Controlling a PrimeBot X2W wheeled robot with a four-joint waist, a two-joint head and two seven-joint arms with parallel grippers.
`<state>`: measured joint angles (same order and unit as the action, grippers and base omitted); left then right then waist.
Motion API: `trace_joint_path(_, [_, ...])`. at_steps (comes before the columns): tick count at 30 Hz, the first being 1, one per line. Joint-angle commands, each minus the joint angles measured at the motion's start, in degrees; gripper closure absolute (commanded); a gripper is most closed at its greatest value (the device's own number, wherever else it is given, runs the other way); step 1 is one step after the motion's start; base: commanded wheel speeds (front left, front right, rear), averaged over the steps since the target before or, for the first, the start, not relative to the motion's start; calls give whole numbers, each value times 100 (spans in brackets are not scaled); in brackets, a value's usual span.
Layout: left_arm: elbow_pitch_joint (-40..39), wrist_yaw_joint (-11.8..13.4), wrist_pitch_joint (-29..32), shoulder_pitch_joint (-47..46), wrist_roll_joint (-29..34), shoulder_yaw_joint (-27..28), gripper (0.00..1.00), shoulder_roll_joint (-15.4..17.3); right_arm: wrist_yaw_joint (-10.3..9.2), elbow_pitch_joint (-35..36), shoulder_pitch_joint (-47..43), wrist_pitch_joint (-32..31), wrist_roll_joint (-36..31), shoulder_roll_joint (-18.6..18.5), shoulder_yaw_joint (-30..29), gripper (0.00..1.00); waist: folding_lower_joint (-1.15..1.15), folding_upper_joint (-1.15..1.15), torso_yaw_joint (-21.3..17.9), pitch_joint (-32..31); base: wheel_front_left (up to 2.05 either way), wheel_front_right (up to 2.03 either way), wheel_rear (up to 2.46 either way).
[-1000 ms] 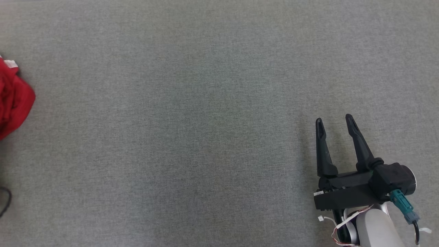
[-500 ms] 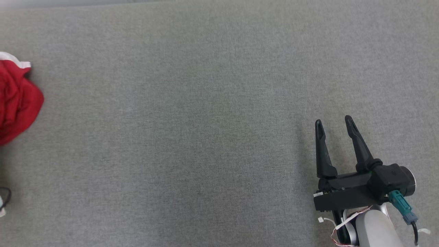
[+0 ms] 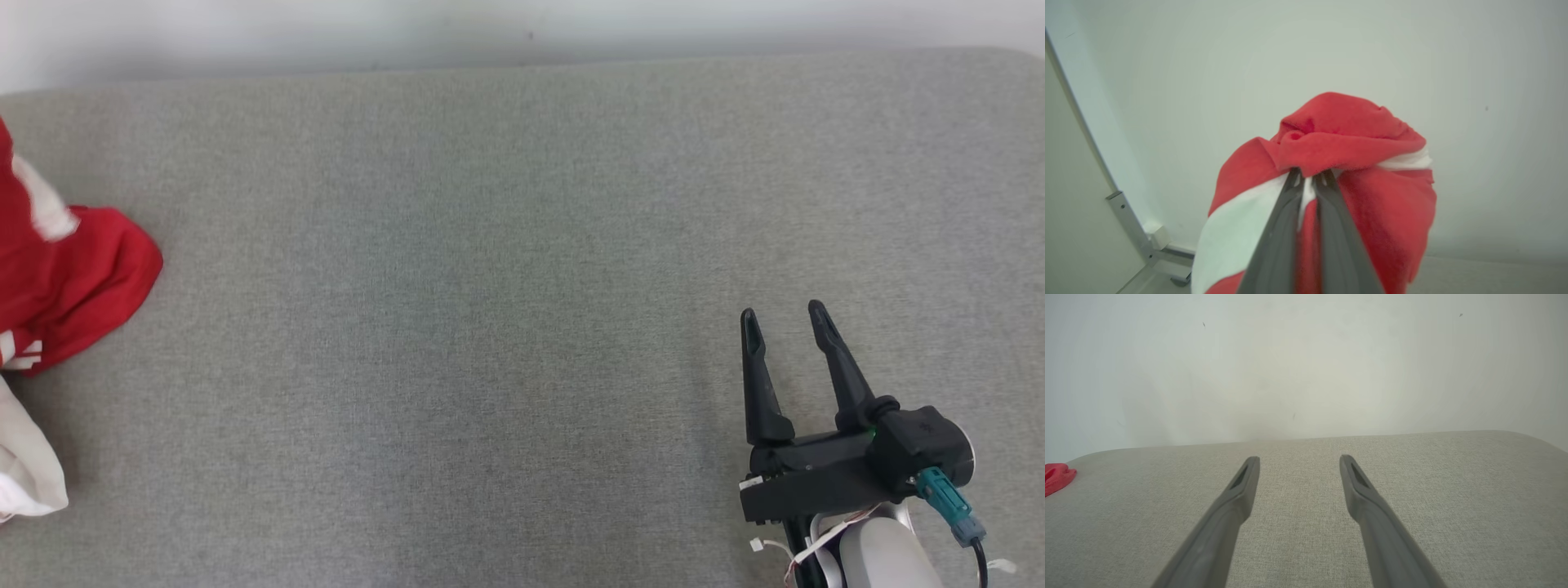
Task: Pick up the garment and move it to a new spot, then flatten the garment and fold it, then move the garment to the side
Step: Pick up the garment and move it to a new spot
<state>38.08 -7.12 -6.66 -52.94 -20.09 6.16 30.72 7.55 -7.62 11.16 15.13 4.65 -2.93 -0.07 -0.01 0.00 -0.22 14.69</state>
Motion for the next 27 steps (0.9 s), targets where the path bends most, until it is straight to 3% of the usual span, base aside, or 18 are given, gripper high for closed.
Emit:
trace_joint_path(1, [-117, -27, -39, -81, 3, -35, 100, -10, -12, -9, -75, 4, 69, 9, 21, 0, 1, 0, -47, -91, 0, 0, 0])
trace_joint_path(7, [-1176, -34, 193, -333, 0, -522, 100, -165, -12, -58, -112, 4, 263, 8, 85, 0, 1, 0, -300, -250, 0, 0, 0])
trace_joint_path(15, [-2424, 17, 719, -241, -92, -1098, 100, -705, -12, -119, -138, 3, 574, 8, 187, 0, 1, 0, -887, -359, 0, 0, 0])
trace_joint_path(21, [-2801, 107, 923, 95, -169, -1529, 100, -1239, -12, -135, -200, 4, 691, 10, 237, 0, 1, 0, -1324, -369, 0, 0, 0])
trace_joint_path(27, [-2634, 237, 795, 784, -235, -1865, 100, -1711, -12, -123, -212, 4, 708, 11, 204, 0, 1, 0, -1665, -309, 0, 0, 0])
